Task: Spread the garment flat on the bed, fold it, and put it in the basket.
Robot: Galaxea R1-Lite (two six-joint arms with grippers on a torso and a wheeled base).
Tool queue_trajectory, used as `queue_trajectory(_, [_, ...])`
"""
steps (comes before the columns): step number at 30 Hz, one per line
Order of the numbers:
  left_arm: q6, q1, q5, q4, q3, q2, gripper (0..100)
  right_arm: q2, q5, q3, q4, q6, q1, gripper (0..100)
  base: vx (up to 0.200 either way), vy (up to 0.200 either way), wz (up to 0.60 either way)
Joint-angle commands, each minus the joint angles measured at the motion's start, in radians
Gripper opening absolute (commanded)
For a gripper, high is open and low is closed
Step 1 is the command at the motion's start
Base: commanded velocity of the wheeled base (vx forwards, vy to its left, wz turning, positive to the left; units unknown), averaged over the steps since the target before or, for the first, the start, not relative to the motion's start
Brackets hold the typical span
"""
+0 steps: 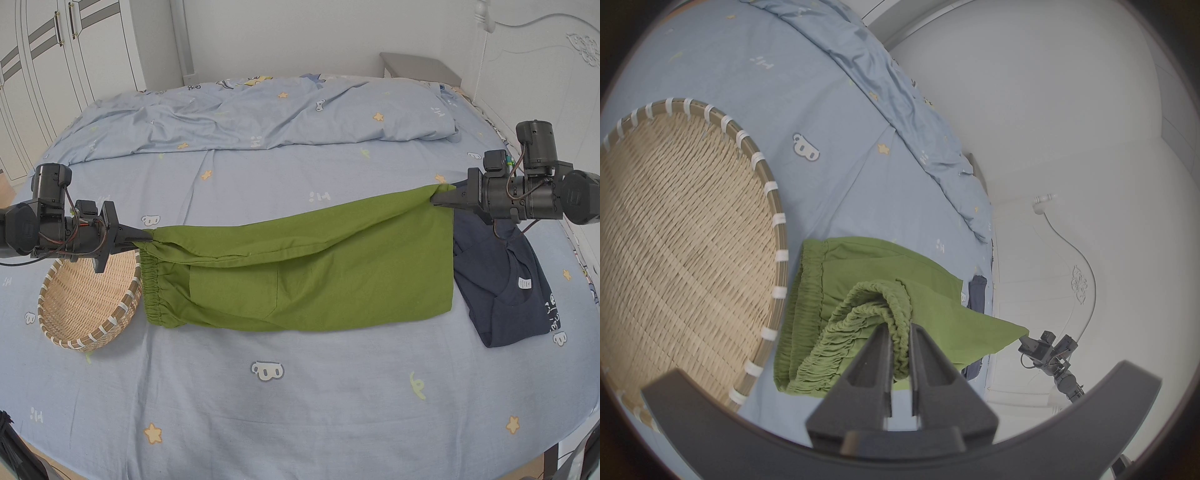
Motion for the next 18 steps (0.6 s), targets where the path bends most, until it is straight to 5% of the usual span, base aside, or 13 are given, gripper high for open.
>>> queue_trajectory(1, [0.001, 0.010, 0.005, 0.017, -0.076, 0.084, 0, 0.099, -0.003, -0.143, 0.040, -0.006, -0.005, 0, 0.000, 0.000, 0.00])
queue_trajectory(18, [0.008, 0.016, 0.005, 0.012, -0.142, 0.139, 0, 0.256, -0.037, -0.339, 0.077, -0.020, -0.004, 0, 0.000, 0.000, 0.00])
